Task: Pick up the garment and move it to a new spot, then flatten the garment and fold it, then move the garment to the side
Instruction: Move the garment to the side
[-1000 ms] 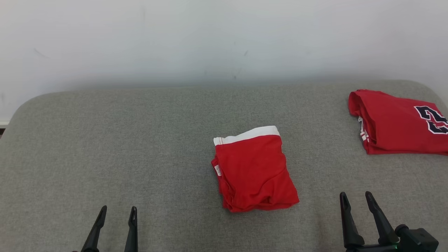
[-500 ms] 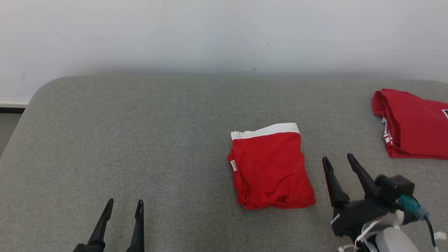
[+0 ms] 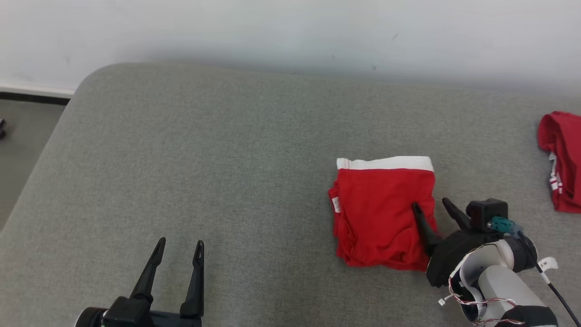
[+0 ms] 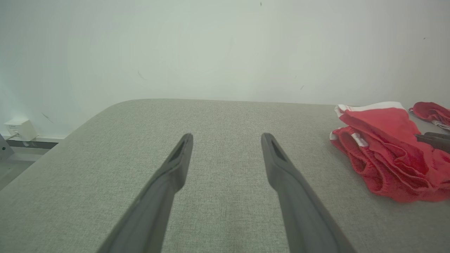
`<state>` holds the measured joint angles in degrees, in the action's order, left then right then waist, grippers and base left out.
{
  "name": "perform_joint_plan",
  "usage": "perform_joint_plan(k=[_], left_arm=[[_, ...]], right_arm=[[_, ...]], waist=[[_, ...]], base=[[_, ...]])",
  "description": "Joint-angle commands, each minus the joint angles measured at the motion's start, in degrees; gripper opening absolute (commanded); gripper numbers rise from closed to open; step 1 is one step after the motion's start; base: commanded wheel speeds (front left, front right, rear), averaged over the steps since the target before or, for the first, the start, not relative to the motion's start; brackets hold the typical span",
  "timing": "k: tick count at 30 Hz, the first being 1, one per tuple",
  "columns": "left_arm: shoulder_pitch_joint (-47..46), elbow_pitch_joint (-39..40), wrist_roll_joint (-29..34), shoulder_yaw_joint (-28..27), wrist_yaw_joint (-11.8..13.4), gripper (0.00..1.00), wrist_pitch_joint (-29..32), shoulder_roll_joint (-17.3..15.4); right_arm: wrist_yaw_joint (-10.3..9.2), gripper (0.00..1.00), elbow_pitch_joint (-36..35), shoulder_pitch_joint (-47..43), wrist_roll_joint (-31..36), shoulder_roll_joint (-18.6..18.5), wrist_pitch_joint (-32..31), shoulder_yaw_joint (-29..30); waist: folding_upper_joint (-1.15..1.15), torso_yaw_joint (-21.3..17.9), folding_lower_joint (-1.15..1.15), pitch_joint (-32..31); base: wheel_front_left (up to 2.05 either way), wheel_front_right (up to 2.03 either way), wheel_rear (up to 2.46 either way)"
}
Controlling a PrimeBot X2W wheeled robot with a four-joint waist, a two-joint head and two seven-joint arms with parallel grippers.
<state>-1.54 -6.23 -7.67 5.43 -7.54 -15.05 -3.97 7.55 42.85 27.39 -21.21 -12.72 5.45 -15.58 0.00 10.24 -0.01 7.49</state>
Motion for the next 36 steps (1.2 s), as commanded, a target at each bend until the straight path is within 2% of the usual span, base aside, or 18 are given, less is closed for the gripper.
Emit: perform_joint_plan(k=[1,8,9,10,20,27,36], left_arm=[[-0.8,-0.2,-0.8,0.0,0.1,1.00,-0.2,0.3],[-1.5,-0.4,-0.6,-0.2,0.1,1.00,-0.2,0.5],[-1.5,-0.5,-0.6,-0.4,0.1,1.00,-0.2,0.5],[-1.5,-0.5,-0.6,-0.6,0.1,1.00,-0.2,0.5],[-2.9,0.5,-0.7,-0.8,0.1,1.00,-0.2,0.5],[-6.7,2.2,-0.8,0.0,0.1,1.00,-0.2,-0.4],[-11.6,4.1,-0.1,0.3,0.1,1.00,-0.2,-3.1]], right_arm=[[-0.13,1.00,1.7,1.0,0.0,0.2,-0.2,-0.7],[-0.13,1.00,8.5,3.2,-1.3,1.9,-0.4,-3.0],[-0.13,0.45,9.2,3.2,-1.6,2.1,-0.3,-3.6],[-0.13,0.00,9.6,3.4,-2.0,2.3,-0.1,-4.2],[-0.13,0.00,9.4,9.9,-3.9,-1.3,2.0,-9.4],[-0.13,0.00,6.0,19.2,-4.5,-7.6,-0.8,-14.9],[-0.13,0.00,2.5,30.0,-6.6,-16.7,-3.6,-18.7]], waist=[[0.00,1.1,0.01,1.2],[0.00,1.2,0.01,2.0],[0.00,1.1,0.01,2.0],[0.00,1.0,0.01,2.0],[0.00,-2.7,0.01,4.3],[0.00,-7.5,0.01,11.1],[0.00,-13.9,0.01,18.6]], base=[[0.00,0.00,0.00],[0.00,0.00,0.00],[0.00,0.00,0.00],[0.00,0.00,0.00],[0.00,0.00,0.00],[0.00,0.00,0.00],[0.00,0.00,0.00]])
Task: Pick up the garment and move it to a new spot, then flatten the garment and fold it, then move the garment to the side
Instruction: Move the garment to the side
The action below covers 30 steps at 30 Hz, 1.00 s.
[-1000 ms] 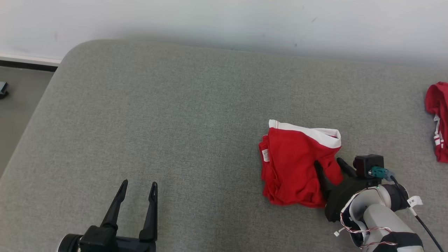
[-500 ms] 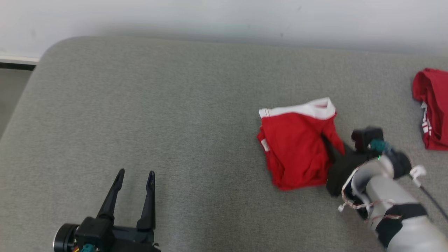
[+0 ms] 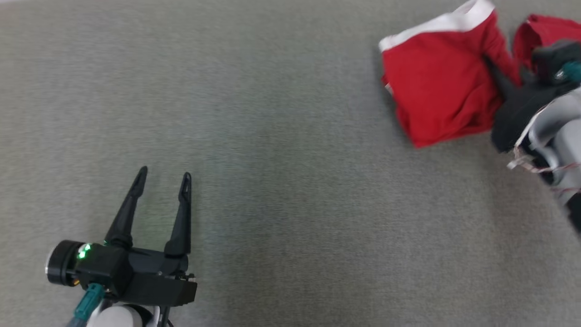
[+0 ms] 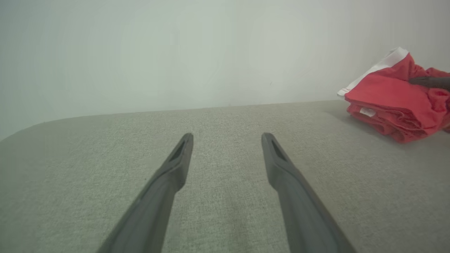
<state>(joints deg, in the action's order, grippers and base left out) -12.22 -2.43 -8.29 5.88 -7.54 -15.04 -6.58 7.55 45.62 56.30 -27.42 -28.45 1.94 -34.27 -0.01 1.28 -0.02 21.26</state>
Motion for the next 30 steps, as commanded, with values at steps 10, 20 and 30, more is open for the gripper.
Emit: perform_joint_plan(k=[10,20,30], left_arm=[[-1.5,3.8,1.7,-0.8,0.1,1.00,-0.2,-3.7],[-1.2,7.0,2.4,-1.4,0.1,1.00,-0.2,-5.3],[-1.6,8.4,2.2,-1.5,0.1,1.00,-0.2,-6.4]], right_arm=[[-0.13,0.00,0.7,7.8,-3.1,-6.6,-0.8,0.3],[-0.13,0.00,5.4,11.9,-3.6,-10.3,-0.3,2.0],[-0.13,0.00,11.1,18.5,1.1,-12.6,-1.3,0.9]], waist=[[0.01,-11.2,0.02,10.2],[0.01,-13.4,0.02,12.9],[0.01,-12.4,0.02,15.5]], base=[[0.00,0.00,0.00],[0.00,0.00,0.00],[0.00,0.00,0.00]])
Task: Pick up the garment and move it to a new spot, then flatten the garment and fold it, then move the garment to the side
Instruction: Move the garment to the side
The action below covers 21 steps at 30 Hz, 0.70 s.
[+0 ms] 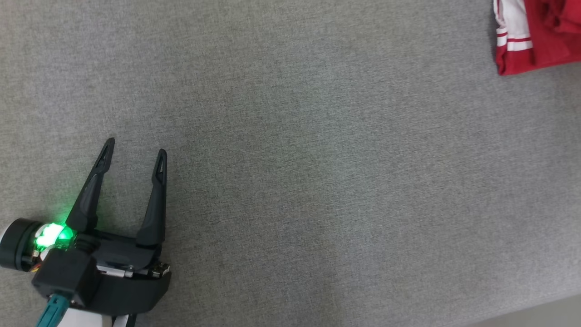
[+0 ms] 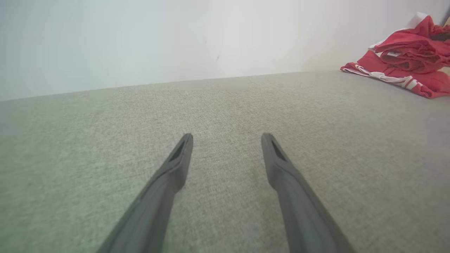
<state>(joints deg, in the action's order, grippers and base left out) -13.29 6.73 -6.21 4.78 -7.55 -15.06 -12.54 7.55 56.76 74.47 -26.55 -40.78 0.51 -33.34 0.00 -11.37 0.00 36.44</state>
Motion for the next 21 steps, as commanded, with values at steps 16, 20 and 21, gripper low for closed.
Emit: perform_joint_plan(k=[16,20,21], left_arm=[[-0.2,-1.4,-0.1,-0.9,0.2,1.00,-0.1,1.2],[0.8,-2.3,-0.5,-1.7,0.2,1.00,-0.2,2.4],[1.1,-2.6,-0.6,-1.9,0.2,1.00,-0.2,2.6]], right_arm=[[-0.13,1.00,8.6,6.3,5.2,2.0,8.9,3.5],[-0.13,1.00,7.7,5.0,4.9,4.5,12.4,4.4],[-0.13,1.00,7.1,4.4,4.7,5.1,13.1,4.7]], waist=[[0.00,2.4,0.00,-1.2],[0.00,3.5,0.00,-5.0],[0.00,3.9,0.00,-6.2]], base=[[0.00,0.00,0.00],[0.00,0.00,0.00],[0.00,0.00,0.00]])
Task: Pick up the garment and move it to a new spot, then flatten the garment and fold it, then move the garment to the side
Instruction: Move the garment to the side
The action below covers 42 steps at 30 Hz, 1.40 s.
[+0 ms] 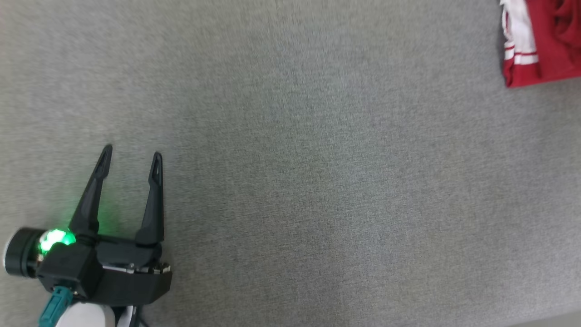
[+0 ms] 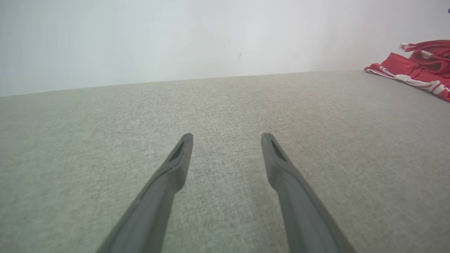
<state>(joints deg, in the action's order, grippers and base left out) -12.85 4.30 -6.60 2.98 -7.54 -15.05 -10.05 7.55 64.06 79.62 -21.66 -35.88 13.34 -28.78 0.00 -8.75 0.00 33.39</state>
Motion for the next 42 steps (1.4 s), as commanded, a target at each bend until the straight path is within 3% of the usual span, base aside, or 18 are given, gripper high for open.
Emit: perform_joint_plan(k=[1,8,22,32,42], left_arm=[[1.2,-0.4,-0.3,-0.5,0.2,1.00,-0.2,0.5],[4.7,-2.3,-0.8,-2.7,0.3,1.00,-0.2,2.0],[10.8,-4.5,-1.0,-4.9,0.2,1.00,-0.2,3.8],[13.2,-6.3,-1.1,-5.3,0.1,1.00,-0.2,4.6],[15.5,-6.6,-0.7,-6.1,0.1,1.00,-0.2,5.2]], right_arm=[[-0.13,1.00,-1.0,-1.6,-0.5,1.0,0.9,0.3],[-0.13,1.00,-10.2,-8.1,-1.3,5.6,1.8,2.0],[-0.13,1.00,-32.5,-37.4,0.9,13.3,1.8,13.8],[-0.13,1.00,-42.4,-56.7,0.6,18.7,1.8,21.0],[-0.13,1.00,-47.6,-70.4,1.7,24.1,1.6,25.7]], waist=[[0.00,1.6,0.00,-4.4],[0.00,3.2,0.00,-11.8],[0.00,6.9,0.00,-23.7],[0.00,8.2,0.00,-28.4],[0.00,8.6,0.00,-30.9]], base=[[0.00,0.00,0.00],[0.00,0.00,0.00],[0.00,0.00,0.00],[0.00,0.00,0.00],[0.00,0.00,0.00]])
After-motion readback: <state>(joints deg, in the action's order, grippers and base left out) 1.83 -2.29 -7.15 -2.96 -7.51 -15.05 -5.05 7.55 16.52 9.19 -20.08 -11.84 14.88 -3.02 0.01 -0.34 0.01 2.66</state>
